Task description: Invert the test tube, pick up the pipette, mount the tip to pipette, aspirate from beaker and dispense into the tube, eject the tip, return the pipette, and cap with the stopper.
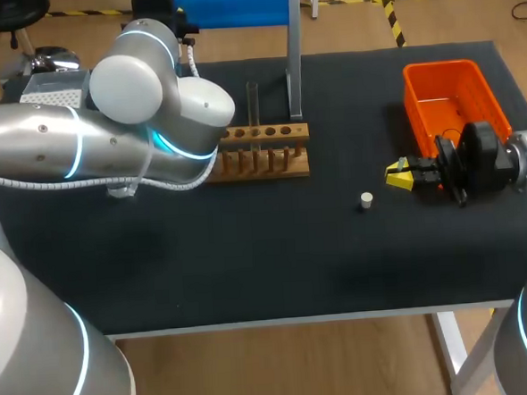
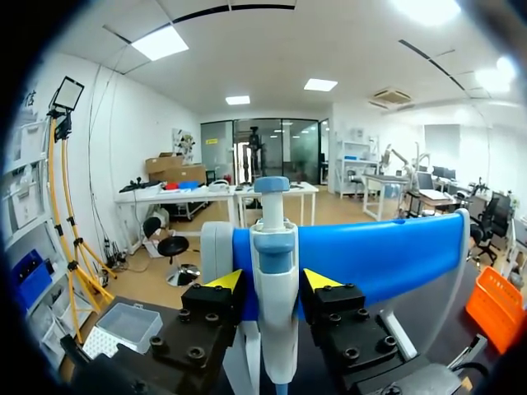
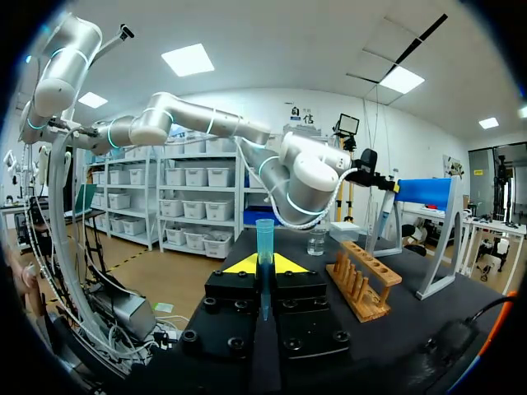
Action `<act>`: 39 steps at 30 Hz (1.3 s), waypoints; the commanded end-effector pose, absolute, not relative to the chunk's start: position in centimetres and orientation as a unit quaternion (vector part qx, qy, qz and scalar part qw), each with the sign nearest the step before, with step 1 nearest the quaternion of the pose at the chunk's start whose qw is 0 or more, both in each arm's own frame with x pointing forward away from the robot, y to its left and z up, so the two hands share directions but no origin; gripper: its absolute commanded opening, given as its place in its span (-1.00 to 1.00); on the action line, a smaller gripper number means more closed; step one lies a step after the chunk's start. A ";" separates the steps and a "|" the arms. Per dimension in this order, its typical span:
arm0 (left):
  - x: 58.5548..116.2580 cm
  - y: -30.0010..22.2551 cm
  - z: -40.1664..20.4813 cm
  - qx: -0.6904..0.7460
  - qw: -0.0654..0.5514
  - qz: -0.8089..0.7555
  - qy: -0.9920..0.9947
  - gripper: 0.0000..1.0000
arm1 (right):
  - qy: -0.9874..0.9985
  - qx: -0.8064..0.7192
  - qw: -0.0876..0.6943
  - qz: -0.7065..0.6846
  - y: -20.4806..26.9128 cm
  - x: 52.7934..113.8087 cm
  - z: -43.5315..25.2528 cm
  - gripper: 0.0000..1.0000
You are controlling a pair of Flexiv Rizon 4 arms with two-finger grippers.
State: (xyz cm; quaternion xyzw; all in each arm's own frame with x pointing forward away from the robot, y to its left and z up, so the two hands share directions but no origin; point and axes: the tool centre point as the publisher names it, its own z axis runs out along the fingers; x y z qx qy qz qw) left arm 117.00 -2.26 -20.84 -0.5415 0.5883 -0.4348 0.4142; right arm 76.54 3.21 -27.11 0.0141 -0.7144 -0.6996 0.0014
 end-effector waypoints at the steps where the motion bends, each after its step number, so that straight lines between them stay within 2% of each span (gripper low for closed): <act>1: 117.3 -2.4 -21.1 -0.542 0.415 -0.435 0.587 -0.19 | -0.715 0.014 0.001 -0.699 3.2 76.5 -27.1 -1.00; 4: 117.3 -2.4 -21.1 -0.542 0.415 -0.435 0.587 -0.22 | -0.715 0.014 0.001 -0.699 3.2 76.5 -27.1 -1.00; 5: 117.3 -2.4 -21.1 -0.543 0.415 -0.435 0.587 -0.35 | -0.715 0.014 0.001 -0.699 3.2 76.5 -27.1 -1.00; 7: 117.3 -2.4 -21.1 -0.543 0.415 -0.435 0.586 -1.00 | -0.715 0.014 0.001 -0.699 3.2 76.5 -27.1 -1.00; 26: 114.9 -2.8 -15.6 -0.514 0.435 -0.448 0.589 -1.00 | -0.715 0.014 0.001 -0.699 3.2 76.5 -27.1 -1.00; 34: 110.2 -3.1 -14.0 -0.468 0.386 -0.475 0.637 -1.00 | -0.715 0.014 0.001 -0.699 3.2 76.5 -27.1 -1.00; 39: 106.6 -3.8 -13.4 -0.429 0.330 -0.502 0.675 -1.00 | -0.715 0.014 0.001 -0.699 3.2 76.5 -27.1 -1.00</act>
